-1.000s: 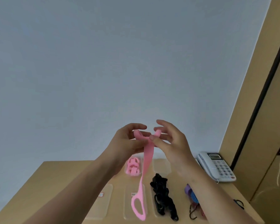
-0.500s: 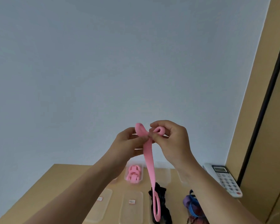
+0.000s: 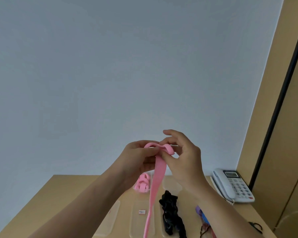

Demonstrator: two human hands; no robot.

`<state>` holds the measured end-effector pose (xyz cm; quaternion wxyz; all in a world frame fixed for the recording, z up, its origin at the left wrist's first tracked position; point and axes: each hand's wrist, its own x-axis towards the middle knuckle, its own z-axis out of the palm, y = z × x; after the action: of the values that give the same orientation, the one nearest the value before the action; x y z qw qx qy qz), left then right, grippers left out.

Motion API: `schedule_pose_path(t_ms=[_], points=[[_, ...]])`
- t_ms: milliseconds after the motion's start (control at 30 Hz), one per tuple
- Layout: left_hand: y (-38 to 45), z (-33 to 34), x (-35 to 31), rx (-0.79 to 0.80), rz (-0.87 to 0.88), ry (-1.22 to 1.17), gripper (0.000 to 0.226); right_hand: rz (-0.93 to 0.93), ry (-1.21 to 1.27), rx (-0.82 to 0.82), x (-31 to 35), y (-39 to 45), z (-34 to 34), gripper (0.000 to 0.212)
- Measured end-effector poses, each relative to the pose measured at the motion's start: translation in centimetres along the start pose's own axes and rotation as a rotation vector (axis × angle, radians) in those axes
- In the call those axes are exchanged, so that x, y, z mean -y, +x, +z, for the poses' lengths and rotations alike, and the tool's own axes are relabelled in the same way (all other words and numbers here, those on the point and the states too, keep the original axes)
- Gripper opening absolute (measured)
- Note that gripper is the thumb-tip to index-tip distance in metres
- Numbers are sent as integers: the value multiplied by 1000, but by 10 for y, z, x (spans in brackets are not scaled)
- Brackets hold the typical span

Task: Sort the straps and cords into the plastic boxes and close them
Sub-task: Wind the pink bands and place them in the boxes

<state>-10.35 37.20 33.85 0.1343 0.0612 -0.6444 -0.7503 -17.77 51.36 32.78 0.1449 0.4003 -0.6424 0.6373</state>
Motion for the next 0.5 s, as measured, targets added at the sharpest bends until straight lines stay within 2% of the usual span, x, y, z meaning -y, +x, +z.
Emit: schedule_pose_path(t_ms=[167,367,500], points=[[5,-14,7,36,-34,-39,22,4,-31,112,-5,-1,4,51],[16,-25,11,89,-43,-109,25,30,-85,218,-16,-4,6,68],[21,-32,15,16,-67,-170,26,84,-28,157,-20,-4,13,55]])
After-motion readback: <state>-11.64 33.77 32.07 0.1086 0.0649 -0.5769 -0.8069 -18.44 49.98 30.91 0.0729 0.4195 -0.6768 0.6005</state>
